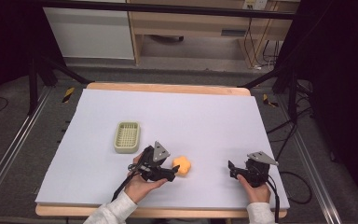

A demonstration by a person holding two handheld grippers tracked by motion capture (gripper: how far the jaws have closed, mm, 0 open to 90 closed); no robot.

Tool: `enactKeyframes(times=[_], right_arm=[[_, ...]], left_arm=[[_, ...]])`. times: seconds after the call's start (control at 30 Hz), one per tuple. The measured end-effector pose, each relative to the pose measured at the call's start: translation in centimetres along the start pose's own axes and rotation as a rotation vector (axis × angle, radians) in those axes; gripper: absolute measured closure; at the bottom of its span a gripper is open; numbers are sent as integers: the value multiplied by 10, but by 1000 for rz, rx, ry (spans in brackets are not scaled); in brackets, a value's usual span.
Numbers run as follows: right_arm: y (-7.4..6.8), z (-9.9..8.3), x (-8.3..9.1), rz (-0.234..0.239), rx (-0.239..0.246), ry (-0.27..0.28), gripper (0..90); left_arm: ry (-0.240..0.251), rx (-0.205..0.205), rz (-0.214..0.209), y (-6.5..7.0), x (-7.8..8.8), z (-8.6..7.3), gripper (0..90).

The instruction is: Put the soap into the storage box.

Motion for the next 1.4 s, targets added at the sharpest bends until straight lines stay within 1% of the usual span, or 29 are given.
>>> enactKeyframes(times=[0.23, 0.5, 0.57, 0.67, 0.8, 1.0, 1.1, 1.27, 1.33, 1.37, 1.4], right_arm=[[0, 0, 0, 1, 1, -4, 56], [0, 0, -1, 0, 2, -4, 56], [0, 0, -1, 1, 1, -5, 56], [-1, 0, 0, 3, 1, -6, 56], [-1, 0, -1, 3, 1, -6, 56], [-1, 0, -1, 3, 4, -7, 56], [-1, 0, -1, 2, 6, -7, 56], [0, -1, -1, 2, 9, -8, 56], [-1, -1, -1, 2, 9, -9, 56], [-1, -1, -1, 2, 9, -9, 56], [-1, -1, -1, 3, 10, -10, 56]], left_arm=[[-17, 5, -8, 3, -6, 1, 213], [-38, -12, -3, 6, -12, 1, 202], [-47, -17, 2, 7, -14, 2, 184], [-48, -10, -4, 9, -16, 3, 179], [-56, -12, -7, 11, -19, 4, 173], [-70, -10, -25, 18, -28, 6, 163], [-82, -17, -18, 21, -33, 5, 163], [-94, -17, -10, 21, -38, 5, 159], [-96, -4, -10, 20, -40, 5, 157], [-96, -4, -10, 20, -40, 5, 154], [-111, -8, -8, 20, -41, 3, 152]])
Point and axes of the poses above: each handheld gripper's, and its own axes: x roughly backward along the jaws, z roughly out of its top, y roughly to its right, the point moved 9 cm from there along -x, roughly forward along the jaws
